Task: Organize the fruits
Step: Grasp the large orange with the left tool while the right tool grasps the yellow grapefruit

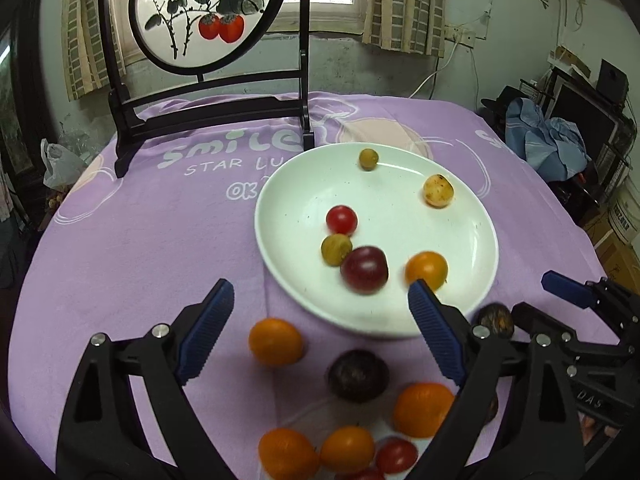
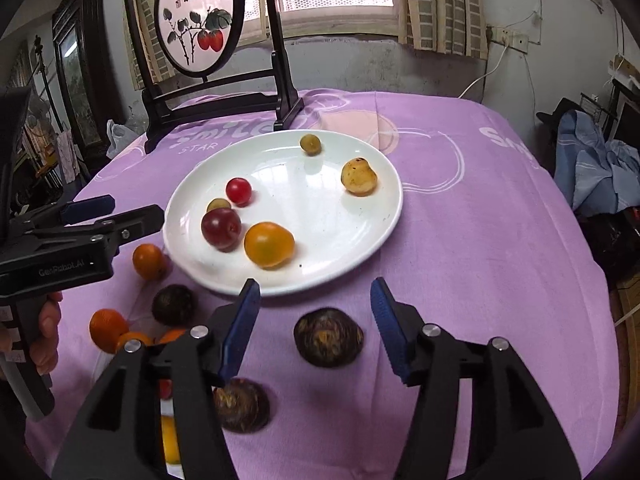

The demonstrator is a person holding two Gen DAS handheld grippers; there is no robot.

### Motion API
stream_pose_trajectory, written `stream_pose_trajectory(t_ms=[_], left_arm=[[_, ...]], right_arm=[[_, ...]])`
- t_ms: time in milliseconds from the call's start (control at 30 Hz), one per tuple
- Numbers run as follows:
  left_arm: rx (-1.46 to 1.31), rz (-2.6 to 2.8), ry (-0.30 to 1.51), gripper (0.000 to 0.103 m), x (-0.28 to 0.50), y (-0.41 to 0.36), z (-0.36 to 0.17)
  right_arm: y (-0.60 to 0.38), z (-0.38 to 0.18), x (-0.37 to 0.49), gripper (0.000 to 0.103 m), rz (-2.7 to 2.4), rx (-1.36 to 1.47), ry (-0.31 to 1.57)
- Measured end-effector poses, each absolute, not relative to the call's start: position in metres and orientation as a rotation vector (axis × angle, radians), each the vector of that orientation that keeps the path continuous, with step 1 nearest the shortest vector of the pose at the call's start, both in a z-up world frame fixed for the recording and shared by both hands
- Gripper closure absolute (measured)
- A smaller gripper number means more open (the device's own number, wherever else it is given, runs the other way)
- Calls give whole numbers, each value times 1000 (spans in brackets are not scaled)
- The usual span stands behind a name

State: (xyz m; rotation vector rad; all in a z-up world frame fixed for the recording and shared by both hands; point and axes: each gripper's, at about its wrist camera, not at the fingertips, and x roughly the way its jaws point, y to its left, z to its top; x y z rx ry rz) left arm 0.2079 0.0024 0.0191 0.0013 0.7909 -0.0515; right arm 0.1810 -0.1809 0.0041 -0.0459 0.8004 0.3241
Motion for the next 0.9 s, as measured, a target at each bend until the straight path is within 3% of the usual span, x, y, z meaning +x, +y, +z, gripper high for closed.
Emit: stream_pose_trajectory(t_ms=[500,900], left_arm=[[12,-30,813,7,120,23,-1],[10,-7,847,6,112,35,-22]], right_arm=[[-156,-14,80,45,468,-128,841],[-118,-38,75,45,517,-220,898]])
